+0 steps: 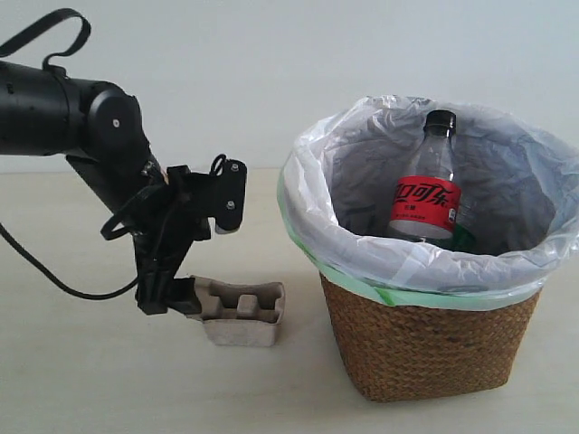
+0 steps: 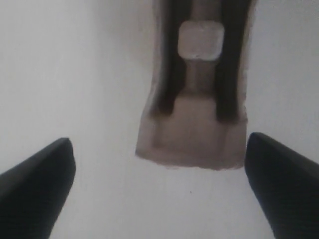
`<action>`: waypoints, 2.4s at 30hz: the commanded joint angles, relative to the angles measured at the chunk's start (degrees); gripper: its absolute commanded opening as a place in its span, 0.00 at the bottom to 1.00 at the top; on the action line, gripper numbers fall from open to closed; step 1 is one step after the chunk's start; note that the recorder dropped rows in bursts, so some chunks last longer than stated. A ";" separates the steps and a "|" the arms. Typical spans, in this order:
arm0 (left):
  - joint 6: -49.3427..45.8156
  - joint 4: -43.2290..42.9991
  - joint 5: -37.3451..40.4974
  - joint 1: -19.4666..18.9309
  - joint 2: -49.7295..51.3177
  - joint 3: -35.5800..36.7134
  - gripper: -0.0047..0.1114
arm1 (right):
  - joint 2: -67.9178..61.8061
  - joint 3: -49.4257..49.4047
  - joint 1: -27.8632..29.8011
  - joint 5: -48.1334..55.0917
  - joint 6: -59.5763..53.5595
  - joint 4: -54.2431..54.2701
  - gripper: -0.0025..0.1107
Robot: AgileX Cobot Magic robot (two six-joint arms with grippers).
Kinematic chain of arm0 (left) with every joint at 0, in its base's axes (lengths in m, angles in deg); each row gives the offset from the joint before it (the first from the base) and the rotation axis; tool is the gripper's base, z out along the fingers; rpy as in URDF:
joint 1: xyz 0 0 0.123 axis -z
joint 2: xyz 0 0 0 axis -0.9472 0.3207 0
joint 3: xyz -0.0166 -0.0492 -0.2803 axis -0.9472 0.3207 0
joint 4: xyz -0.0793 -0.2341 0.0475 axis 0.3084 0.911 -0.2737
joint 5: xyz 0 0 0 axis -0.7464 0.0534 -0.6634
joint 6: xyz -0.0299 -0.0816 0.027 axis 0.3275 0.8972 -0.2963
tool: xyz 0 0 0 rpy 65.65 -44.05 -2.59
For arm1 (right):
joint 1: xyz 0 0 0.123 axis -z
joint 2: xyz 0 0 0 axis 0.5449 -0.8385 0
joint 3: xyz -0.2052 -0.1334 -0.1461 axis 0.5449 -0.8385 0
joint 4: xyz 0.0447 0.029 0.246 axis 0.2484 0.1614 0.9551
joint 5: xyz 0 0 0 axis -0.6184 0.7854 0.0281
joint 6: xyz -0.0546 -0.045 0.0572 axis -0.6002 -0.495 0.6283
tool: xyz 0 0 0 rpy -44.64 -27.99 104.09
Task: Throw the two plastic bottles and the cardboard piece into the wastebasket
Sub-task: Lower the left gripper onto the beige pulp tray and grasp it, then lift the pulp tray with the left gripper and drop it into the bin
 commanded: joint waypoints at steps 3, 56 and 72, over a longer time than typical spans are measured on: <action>-1.39 0.76 -2.51 2.75 2.28 0.24 0.76 | 0.30 0.02 -0.09 -0.50 0.00 -0.09 0.02; 21.63 -0.46 0.16 4.85 9.16 0.12 0.07 | 0.30 0.02 -0.09 -0.50 0.00 -0.09 0.02; 43.22 -1.64 8.90 -16.28 -13.86 4.83 0.07 | 0.30 0.02 -0.09 -0.50 0.00 -0.09 0.02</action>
